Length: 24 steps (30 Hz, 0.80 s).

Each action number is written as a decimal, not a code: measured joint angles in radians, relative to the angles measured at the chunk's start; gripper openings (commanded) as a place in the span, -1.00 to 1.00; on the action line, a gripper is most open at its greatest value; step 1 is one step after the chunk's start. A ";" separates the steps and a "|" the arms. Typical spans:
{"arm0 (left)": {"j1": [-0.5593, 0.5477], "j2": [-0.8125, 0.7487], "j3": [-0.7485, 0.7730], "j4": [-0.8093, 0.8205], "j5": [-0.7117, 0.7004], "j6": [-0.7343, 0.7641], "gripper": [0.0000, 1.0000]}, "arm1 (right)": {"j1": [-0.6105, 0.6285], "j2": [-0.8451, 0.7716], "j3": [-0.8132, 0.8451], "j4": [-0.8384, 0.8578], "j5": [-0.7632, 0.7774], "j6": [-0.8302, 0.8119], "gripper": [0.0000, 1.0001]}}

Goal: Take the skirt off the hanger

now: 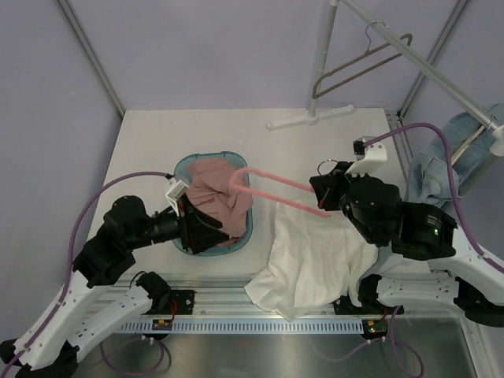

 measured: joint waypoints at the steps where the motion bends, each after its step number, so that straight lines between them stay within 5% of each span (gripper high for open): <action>1: 0.000 0.008 0.035 -0.003 -0.001 0.015 0.19 | 0.000 0.008 -0.012 -0.008 -0.025 -0.011 -1.00; 12: 0.000 0.008 0.341 -0.077 -0.003 0.216 0.42 | -0.001 -0.046 -0.049 -0.102 -0.321 -0.086 -1.00; 24: 0.000 0.118 0.243 -0.072 0.178 0.262 0.42 | -0.001 0.046 -0.049 -0.098 -0.431 -0.073 -1.00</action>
